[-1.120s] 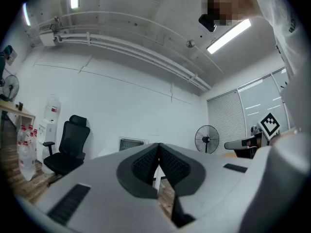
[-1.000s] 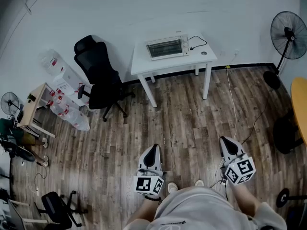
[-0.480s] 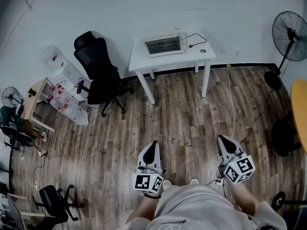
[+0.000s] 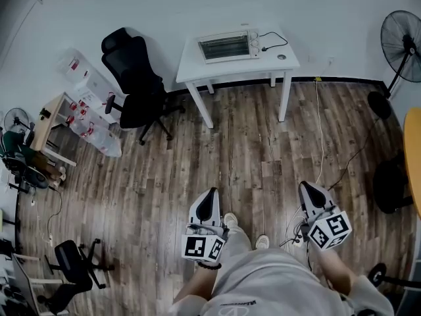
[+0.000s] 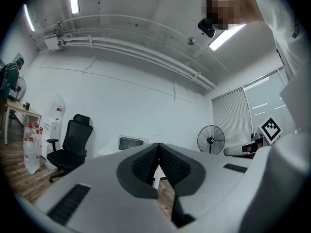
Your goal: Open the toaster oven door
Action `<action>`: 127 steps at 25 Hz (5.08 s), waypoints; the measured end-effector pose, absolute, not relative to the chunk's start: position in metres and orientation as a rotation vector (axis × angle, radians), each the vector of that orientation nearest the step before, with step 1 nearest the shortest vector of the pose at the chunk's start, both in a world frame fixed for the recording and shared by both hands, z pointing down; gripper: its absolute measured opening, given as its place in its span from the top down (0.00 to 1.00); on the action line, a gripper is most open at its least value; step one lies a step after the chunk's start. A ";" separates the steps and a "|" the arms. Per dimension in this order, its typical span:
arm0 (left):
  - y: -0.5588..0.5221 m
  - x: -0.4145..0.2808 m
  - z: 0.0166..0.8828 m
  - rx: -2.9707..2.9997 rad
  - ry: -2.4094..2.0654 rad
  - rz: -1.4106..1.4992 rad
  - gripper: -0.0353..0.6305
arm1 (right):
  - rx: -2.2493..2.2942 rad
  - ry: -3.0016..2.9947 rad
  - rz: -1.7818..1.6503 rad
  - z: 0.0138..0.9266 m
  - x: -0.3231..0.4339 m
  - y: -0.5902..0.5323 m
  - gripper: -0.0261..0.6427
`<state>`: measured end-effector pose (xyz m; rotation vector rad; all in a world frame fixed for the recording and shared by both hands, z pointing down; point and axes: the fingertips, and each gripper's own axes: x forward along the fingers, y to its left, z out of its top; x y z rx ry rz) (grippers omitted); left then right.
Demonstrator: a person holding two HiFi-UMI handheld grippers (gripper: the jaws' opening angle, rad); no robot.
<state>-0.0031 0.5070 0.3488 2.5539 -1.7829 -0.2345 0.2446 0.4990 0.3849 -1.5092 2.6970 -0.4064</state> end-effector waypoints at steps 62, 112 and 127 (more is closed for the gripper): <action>0.109 -0.080 0.359 2.635 -1.502 -0.315 0.94 | -1.528 2.722 -0.362 0.372 0.099 0.119 0.94; -0.283 -0.054 0.416 2.287 -1.113 -0.505 0.94 | -1.517 2.886 -0.174 0.361 0.046 -0.264 0.94; -0.370 -0.051 0.450 1.851 -0.954 -0.805 0.94 | -1.437 3.085 -0.049 0.368 0.024 -0.346 0.94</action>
